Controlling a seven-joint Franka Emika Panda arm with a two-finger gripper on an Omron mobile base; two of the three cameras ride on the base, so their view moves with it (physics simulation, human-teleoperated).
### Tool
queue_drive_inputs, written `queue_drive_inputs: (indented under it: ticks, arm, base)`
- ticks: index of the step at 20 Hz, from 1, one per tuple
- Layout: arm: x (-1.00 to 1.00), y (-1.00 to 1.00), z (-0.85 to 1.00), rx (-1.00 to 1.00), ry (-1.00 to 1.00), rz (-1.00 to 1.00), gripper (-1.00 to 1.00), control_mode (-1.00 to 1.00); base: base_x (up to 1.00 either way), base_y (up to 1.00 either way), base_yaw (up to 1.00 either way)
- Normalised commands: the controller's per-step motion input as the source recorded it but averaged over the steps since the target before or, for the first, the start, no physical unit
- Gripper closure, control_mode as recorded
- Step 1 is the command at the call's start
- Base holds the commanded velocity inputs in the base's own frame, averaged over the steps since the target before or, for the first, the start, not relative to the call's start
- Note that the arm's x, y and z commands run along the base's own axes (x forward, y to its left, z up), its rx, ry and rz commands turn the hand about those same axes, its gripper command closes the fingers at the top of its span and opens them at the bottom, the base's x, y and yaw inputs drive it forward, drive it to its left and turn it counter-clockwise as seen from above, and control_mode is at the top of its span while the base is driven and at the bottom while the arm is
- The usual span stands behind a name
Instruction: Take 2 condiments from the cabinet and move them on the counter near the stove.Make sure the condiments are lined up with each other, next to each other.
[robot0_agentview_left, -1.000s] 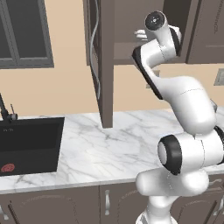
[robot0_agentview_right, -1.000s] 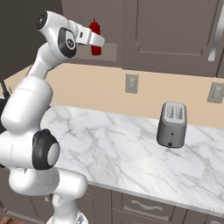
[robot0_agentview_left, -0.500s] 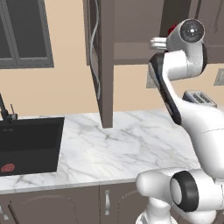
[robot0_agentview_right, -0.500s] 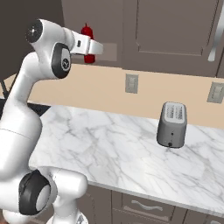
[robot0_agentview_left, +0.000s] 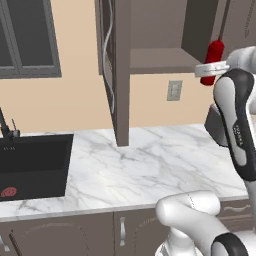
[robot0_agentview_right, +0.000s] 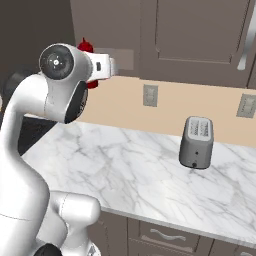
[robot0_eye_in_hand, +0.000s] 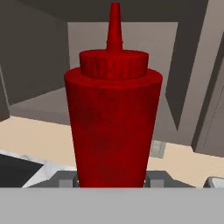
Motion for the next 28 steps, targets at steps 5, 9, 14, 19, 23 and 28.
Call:
queue_drive_inputs:
  ticks: [5,9,14,19,23,28]
  arm:
    - [-0.87,0.11,-0.13,0.0,0.0,0.22,1.0,-1.0]
    - [-0.62,0.3,-0.22,0.0,-0.01,0.06,1.0,-1.0]
    - [-0.47,0.24,-0.14,0.0,-0.02,0.0,1.0,-1.0]
    - [-0.31,0.01,-0.02,0.0,-0.01,0.0,1.0,-1.0]
    - [-0.32,0.0,0.0,0.0,-0.01,0.0,1.0,-1.0]
    - [-0.06,0.0,0.0,0.0,0.0,0.0,1.0,-1.0]
  base:
    - [0.0,0.0,0.0]
    - [0.0,0.0,0.0]
    - [0.0,0.0,0.0]
    - [0.0,0.0,0.0]
    - [0.0,0.0,0.0]
    - [0.0,0.0,0.0]
